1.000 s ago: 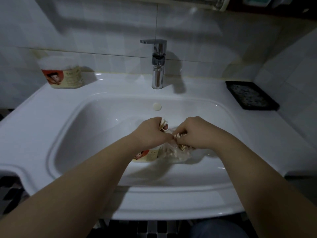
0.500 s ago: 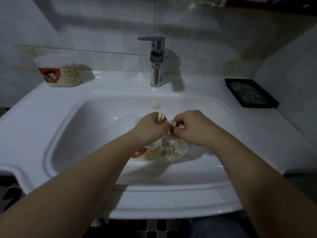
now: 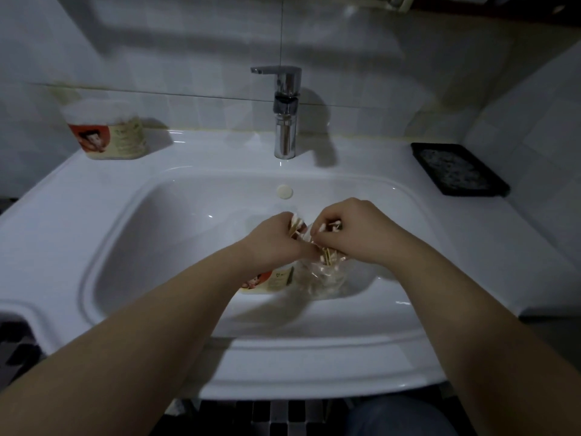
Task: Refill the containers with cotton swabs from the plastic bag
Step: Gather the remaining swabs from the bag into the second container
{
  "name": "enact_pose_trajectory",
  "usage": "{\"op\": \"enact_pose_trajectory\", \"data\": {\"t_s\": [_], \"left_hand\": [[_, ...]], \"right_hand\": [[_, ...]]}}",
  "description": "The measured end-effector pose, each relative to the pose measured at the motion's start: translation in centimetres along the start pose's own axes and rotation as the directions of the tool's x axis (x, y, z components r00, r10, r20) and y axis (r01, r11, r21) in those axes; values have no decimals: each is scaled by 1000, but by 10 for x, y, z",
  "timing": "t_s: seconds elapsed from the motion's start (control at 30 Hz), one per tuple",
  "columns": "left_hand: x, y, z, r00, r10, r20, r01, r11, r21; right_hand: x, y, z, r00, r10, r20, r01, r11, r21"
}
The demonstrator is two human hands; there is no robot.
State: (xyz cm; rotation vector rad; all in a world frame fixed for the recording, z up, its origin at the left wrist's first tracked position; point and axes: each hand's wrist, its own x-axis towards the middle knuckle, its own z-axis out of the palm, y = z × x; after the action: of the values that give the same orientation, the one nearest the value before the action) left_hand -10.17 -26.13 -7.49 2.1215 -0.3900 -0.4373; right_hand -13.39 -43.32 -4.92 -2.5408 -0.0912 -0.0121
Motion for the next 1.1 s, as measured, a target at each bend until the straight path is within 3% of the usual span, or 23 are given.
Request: {"op": "enact_pose_trajectory", "data": {"t_s": [0.2,0.3,0.37,0.47,0.6,0.73,0.9,1.03,1.1], "left_hand": [[0,-3,0,999,-43,-25,45,994,95],[1,-4,-1,998,-53,-30,56,994,95],[1,-3,0,998,-55,-35,57,995,78],[2,-2,0,995,-58,-76,58,998,-3],[5,0,-3,983,-133,-127,111,980,-168],[5,0,-4,981,-164,-107,131,955,-266],[5,0,-5,984,-157,-90,119,936,-332],[5,0,-5,982,-167,-84,125,919,-373],[5,0,-6,983,-165,-78,124,917,-379]], "right_hand": [[-2,-4,-3,997,47,-59,-34,979,201],[0,-4,-5,987,37,-154,-8,983,181],[1,-1,-8,991,35,-127,-16,989,147],[-2,2,-8,999,10,50,-13,999,52],[0,1,-7,996,11,-88,1,991,136],[0,1,-6,998,-10,-67,19,992,127],[2,-1,-7,972,-10,-236,91,938,335],[0,0,-4,990,-42,-134,68,977,203],[0,-2,-5,984,-59,-167,100,964,247]]}}
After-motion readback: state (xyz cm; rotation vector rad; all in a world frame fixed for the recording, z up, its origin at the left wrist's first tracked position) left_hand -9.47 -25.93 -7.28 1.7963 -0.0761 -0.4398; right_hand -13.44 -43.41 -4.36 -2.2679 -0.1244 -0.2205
